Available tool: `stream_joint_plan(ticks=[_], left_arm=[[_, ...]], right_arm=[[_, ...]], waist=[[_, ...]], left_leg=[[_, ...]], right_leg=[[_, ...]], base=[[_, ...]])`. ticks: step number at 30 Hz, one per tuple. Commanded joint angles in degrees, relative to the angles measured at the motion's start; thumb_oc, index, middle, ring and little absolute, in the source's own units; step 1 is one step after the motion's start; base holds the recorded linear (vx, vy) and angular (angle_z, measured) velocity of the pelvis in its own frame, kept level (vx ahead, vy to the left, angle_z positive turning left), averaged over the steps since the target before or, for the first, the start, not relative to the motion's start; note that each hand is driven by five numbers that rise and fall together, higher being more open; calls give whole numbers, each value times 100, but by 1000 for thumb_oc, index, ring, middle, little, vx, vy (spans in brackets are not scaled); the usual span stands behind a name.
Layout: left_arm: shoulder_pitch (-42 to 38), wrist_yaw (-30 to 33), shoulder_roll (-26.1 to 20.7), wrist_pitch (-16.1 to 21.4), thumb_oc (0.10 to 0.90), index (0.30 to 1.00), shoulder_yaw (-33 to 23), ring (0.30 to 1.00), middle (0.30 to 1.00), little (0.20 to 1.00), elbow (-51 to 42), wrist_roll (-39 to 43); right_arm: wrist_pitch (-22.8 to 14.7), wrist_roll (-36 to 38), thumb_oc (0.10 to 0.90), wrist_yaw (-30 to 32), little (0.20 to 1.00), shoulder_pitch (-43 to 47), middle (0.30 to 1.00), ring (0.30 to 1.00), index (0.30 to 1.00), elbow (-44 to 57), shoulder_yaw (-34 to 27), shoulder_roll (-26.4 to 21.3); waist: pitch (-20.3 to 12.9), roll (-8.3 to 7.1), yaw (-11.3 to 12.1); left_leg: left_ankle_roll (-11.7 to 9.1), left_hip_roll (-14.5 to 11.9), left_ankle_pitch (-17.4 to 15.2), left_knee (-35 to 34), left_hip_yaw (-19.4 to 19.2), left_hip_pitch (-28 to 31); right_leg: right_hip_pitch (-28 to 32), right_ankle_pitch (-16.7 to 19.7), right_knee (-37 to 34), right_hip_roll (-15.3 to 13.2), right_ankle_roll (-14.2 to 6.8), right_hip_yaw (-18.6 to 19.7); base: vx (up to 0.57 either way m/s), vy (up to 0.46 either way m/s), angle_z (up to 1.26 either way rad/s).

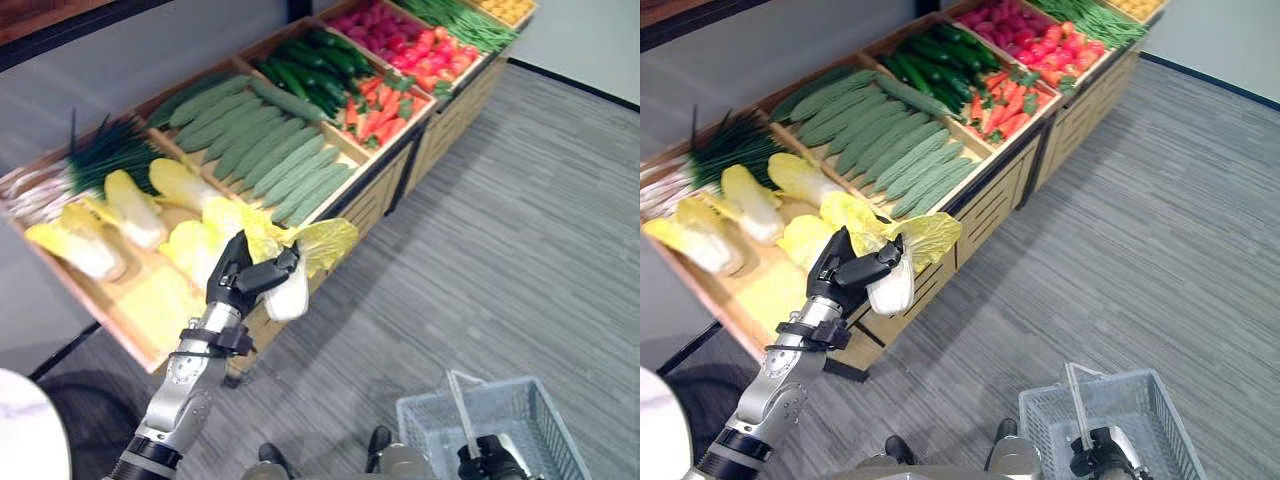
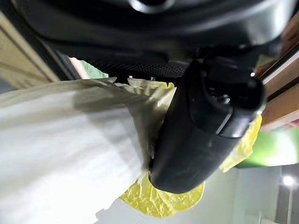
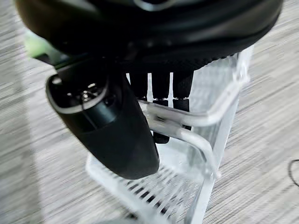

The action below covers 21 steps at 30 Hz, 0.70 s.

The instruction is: Get the vegetables into the basket

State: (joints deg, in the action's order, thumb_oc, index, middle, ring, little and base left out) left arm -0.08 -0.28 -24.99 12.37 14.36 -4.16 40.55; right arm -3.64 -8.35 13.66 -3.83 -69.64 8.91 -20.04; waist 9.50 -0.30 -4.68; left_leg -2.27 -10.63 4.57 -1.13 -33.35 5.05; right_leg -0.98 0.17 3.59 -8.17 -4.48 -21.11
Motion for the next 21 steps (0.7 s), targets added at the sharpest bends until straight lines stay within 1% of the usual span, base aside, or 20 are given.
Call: stream_joint_plan(ticks=[1, 4, 6, 8, 9, 10, 11, 12, 13, 14, 15, 16, 17, 18, 19, 20, 21], left_arm=[[-568, -198, -144, 579, 400, 300, -11, 300, 300, 300, -983, 27], [-649, -212, -88, 574, 400, 300, 88, 300, 300, 300, -950, 102], [-718, -231, -24, 543, 400, 300, 183, 300, 300, 300, -893, 150], [-813, -269, 14, 519, 400, 300, 289, 300, 300, 300, -857, 219], [-928, -323, 42, 589, 400, 300, 378, 300, 300, 300, -943, 234], [-909, -278, 32, 617, 400, 300, 348, 300, 300, 300, -974, 208], [-915, -260, 40, 625, 400, 300, 336, 300, 300, 300, -965, 193], [-891, -243, 34, 653, 400, 300, 330, 300, 300, 300, -981, 204], [-890, -206, 48, 676, 400, 300, 338, 300, 300, 300, -967, 177], [-899, -146, 42, 726, 400, 300, 307, 300, 300, 300, -1008, 165], [-900, -145, 42, 726, 400, 300, 306, 300, 300, 300, -1008, 164], [-885, -115, 35, 760, 400, 300, 298, 300, 300, 300, -1031, 163], [-862, -115, 14, 758, 400, 300, 277, 300, 300, 300, -1037, 170], [-785, -130, -38, 758, 400, 300, 214, 300, 300, 300, -1067, 200], [-742, -157, -97, 757, 400, 300, 239, 300, 300, 300, -1085, 177], [-741, -158, -98, 757, 400, 300, 239, 300, 300, 300, -1085, 178], [-731, -166, -137, 755, 400, 300, 257, 300, 300, 300, -1068, 155]], right_arm=[[-275, 160, 400, 167, 300, 183, 300, 300, 300, -2, 62, 29], [-288, 248, 400, 223, 300, 147, 300, 300, 300, 4, -12, -56], [-308, 302, 400, 263, 300, 125, 300, 300, 300, 12, -60, -130], [-315, 335, 400, 284, 300, 121, 300, 300, 300, -24, -93, -207], [-323, 276, 400, 333, 300, 255, 300, 300, 300, -27, -72, -459], [-324, 260, 400, 345, 300, 346, 300, 300, 300, 18, -24, -497], [-327, 270, 400, 362, 300, 394, 300, 300, 300, -6, -6, -527], [-335, 258, 400, 358, 300, 412, 300, 300, 300, -22, 14, -522], [-343, 259, 400, 357, 300, 450, 300, 300, 300, -91, 55, -539], [-350, 252, 400, 384, 300, 546, 300, 300, 300, -148, 93, -555], [-352, 252, 400, 384, 300, 550, 300, 300, 300, -151, 94, -554], [-367, 235, 400, 394, 300, 593, 300, 300, 300, -176, 136, -551], [-375, 222, 400, 384, 300, 625, 300, 300, 300, -221, 170, -549], [-380, 195, 400, 341, 300, 623, 300, 300, 300, -223, 208, -517], [-387, 182, 400, 305, 300, 569, 300, 300, 300, -200, 233, -481], [-386, 183, 400, 305, 300, 567, 300, 300, 300, -199, 233, -480], [-381, 180, 400, 301, 300, 561, 300, 300, 300, -184, 230, -471]], waist=[[-257, -188, 55], [-170, -71, -45], [-103, -1, -91], [-47, 30, -105], [70, 39, 138], [103, -9, 234], [132, -25, 300], [118, -32, 321], [145, -34, 398], [183, -16, 510], [193, -19, 502], [227, -16, 567], [236, -6, 598], [213, -14, 582], [156, -24, 584], [159, -28, 593], [139, -53, 564]], left_leg=[[-434, -16, 48, -274, 106, 25], [-590, -258, 240, -242, 77, -22], [-720, -423, 383, -154, 112, -92], [-849, -593, 529, 44, 176, -188], [-657, -168, 444, 335, 1615, -725], [-552, 32, 230, 253, 2181, -854], [-521, 111, 157, 173, 2504, -905], [-492, 152, 160, 99, 2652, -938], [-461, 261, 171, 9, 2971, -987], [-449, 484, 241, -34, 3598, -1209], [-447, 490, 234, -26, 3606, -1203], [-423, 649, 210, 32, 3970, -1285], [-393, 725, 163, 84, 4114, -1314], [-343, 696, 92, 77, 4022, -1248], [-264, 757, 42, 100, 3865, -1170], [-263, 757, 41, 97, 3855, -1162], [-183, 798, -18, 88, 3801, -1114]], right_leg=[[216, 154, -207, -371, -553, 22], [145, -20, -117, -184, -416, 88], [197, -87, -181, -28, -313, 110], [270, -124, -255, 68, -216, 98], [205, -45, -416, 182, -143, 394], [161, -26, -432, 171, -157, 593], [140, -15, -426, 180, -161, 763], [110, 12, -435, 197, -157, 862], [102, 3, -405, 228, -150, 980], [86, -2, -369, 278, -127, 1169], [96, -13, -361, 273, -129, 1162], [97, -29, -342, 295, -128, 1289], [94, -50, -312, 304, -135, 1383], [103, -95, -273, 307, -143, 1499], [120, -120, -213, 248, -171, 1578], [121, -123, -210, 246, -172, 1587], [107, -148, -136, 206, -206, 1650]], base=[[-12, -390, -32], [-38, -263, -25], [-18, -245, -18], [-17, -260, -1], [-17, -267, -8], [-7, -206, -30], [45, -70, -78], [79, -39, -100], [110, 6, -121], [87, 22, -97], [71, 49, -74], [33, 50, -46], [59, 90, -36], [135, 209, -71], [125, 186, -76], [138, 241, -80], [82, 249, -52]])
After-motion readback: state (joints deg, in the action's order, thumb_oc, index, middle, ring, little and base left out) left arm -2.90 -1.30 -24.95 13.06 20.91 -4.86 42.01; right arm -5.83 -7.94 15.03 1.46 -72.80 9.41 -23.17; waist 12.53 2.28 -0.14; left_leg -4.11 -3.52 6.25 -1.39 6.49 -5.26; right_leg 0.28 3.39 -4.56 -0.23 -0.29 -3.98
